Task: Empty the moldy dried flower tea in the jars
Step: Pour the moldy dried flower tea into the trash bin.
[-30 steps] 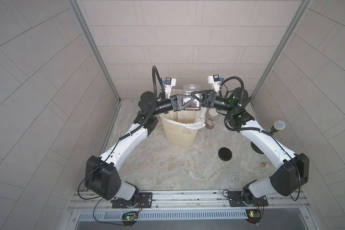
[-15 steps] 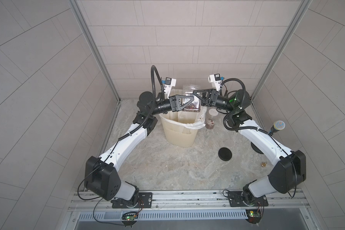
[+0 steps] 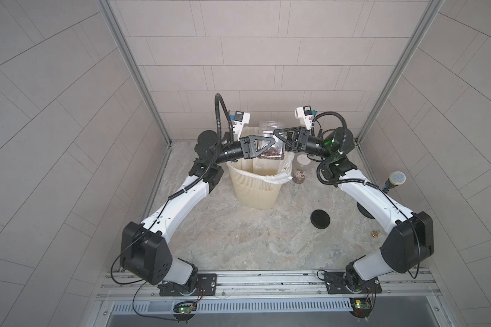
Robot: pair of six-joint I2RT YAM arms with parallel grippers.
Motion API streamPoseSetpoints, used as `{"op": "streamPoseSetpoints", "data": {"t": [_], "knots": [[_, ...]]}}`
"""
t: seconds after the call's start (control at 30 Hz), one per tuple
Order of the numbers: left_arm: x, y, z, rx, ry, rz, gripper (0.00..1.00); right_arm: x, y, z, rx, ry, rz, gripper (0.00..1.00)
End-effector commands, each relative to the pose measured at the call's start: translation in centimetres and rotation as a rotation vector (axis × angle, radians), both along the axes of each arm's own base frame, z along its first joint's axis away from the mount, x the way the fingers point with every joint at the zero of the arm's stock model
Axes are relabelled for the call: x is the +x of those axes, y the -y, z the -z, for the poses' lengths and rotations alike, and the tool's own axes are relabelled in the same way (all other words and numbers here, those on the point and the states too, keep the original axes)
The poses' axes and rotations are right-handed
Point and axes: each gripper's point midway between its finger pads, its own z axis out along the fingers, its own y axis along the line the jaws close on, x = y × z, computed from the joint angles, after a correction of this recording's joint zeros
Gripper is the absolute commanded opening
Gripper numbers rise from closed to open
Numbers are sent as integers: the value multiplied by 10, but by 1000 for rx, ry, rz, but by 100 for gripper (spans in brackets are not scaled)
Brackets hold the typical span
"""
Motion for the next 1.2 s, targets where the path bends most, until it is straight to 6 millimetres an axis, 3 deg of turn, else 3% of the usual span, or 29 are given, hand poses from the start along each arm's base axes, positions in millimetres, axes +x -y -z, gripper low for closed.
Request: {"op": "streamPoseSetpoints", "data": {"t": [0.0, 0.17, 0.37, 0.47, 0.7, 0.97, 1.17], "knots": [[-2, -5, -1, -4, 3, 0, 82, -7, 4, -12, 6, 61, -10, 58], [3, -12, -2, -8, 2, -31, 92, -2, 8, -7, 3, 46, 6, 56], [6, -23, -3, -1, 12, -60, 95, 10, 17, 1, -4, 17, 41, 53], [17, -36, 0, 1, -8, -113, 96, 14, 19, 7, -28, 10, 55, 51], [31, -62, -6, 6, 1, -205, 96, 25, 29, 50, -386, 75, 207, 50], [52, -74, -1, 72, -5, -296, 94, 39, 36, 52, -518, 139, 266, 49], [62, -75, 6, 123, -23, -318, 92, 44, 52, 64, -755, 258, 338, 49]]}}
